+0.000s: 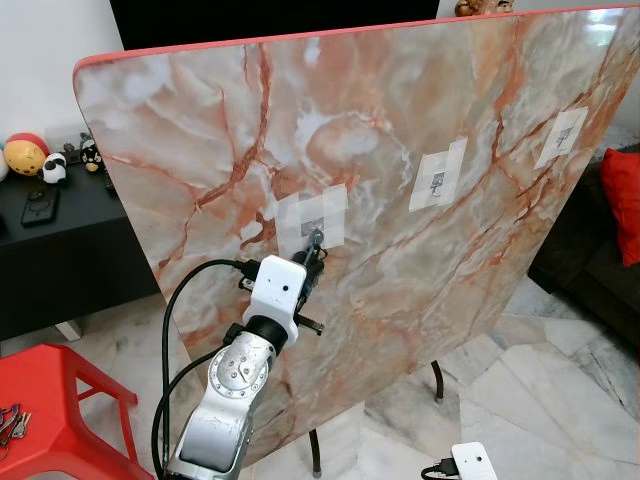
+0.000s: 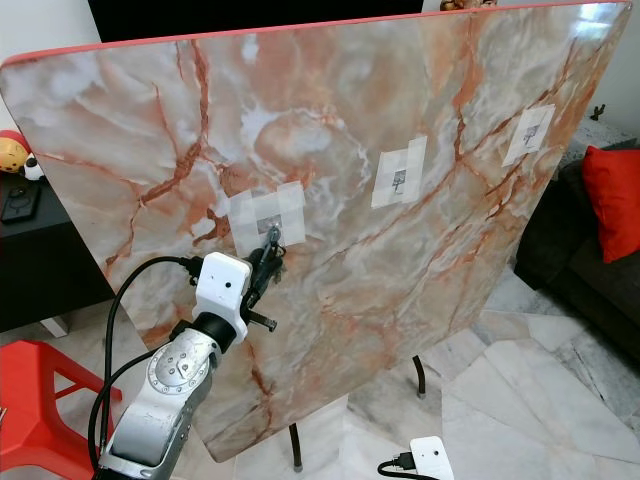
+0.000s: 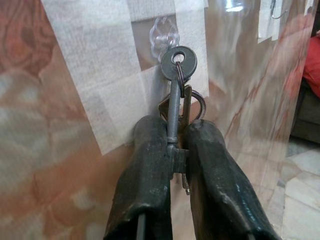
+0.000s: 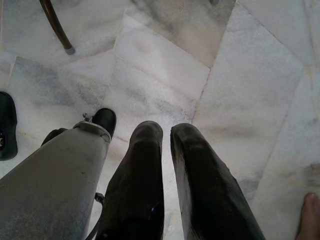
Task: Hang keys on a hook
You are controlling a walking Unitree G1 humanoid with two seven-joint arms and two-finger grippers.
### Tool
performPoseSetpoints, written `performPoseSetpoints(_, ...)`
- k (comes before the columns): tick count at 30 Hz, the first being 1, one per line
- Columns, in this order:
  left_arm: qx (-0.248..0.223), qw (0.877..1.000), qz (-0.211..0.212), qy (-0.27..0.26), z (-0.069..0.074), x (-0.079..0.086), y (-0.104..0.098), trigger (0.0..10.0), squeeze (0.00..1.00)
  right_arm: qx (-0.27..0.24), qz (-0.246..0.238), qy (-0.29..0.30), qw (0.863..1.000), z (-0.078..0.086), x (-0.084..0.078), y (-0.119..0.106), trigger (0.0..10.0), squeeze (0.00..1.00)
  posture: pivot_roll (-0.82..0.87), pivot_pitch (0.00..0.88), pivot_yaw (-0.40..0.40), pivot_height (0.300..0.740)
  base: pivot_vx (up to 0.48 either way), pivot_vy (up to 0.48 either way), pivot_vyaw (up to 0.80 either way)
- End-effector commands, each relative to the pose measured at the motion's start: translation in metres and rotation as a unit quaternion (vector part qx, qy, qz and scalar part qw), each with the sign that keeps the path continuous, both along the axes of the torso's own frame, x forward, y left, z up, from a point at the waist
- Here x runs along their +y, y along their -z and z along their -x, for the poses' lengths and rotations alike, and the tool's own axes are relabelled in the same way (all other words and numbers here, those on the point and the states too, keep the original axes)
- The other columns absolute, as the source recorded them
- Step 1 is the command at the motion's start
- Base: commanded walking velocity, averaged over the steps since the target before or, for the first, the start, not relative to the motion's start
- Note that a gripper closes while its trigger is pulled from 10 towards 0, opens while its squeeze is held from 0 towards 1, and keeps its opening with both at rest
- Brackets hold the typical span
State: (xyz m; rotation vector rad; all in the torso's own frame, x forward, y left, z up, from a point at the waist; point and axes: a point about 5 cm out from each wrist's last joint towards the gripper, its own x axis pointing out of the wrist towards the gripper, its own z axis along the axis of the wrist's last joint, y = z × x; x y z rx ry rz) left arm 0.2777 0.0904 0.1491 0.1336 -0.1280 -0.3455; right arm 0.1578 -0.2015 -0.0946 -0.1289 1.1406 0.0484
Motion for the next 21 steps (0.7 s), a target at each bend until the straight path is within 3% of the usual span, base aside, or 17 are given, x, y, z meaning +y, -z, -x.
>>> performPoseSetpoints(1,0.001,1.0,0.011,-0.009,0.0011,0.0014,-0.0008,10.0,0.0,-0.008,0.003,0.002,1.0,-0.0036,-0.0032,-0.0021,10.0,0.0,0.07,0.0,-0.089,0.74,0.0,0.0,0.0)
performPoseSetpoints(8,0.012,0.999,0.021,-0.023,0.0039,0.0061,0.0042,10.0,0.0,-0.009,0.003,0.002,1.0,-0.0039,-0.0033,-0.0022,10.0,0.0,0.07,0.0,-0.092,0.74,0.0,0.0,0.0)
performPoseSetpoints(18,0.027,0.996,0.072,-0.032,0.0023,0.008,0.0054,10.0,0.0,-0.011,0.003,0.004,1.0,-0.0041,-0.0035,-0.0023,10.0,0.0,0.07,0.0,-0.092,0.74,0.0,0.0,0.0)
performPoseSetpoints(20,0.025,0.997,0.072,-0.032,0.0024,0.0081,0.0051,10.0,0.72,-0.011,0.003,0.004,1.0,-0.0041,-0.0035,-0.0023,10.0,0.0,0.07,0.0,-0.092,0.74,0.0,0.0,0.0)
performPoseSetpoints(21,0.025,0.997,0.072,-0.032,0.0024,0.0081,0.0051,10.0,0.72,-0.011,0.003,0.004,1.0,-0.0041,-0.0035,-0.0023,10.0,0.0,0.07,0.0,-0.092,0.74,0.0,0.0,0.0)
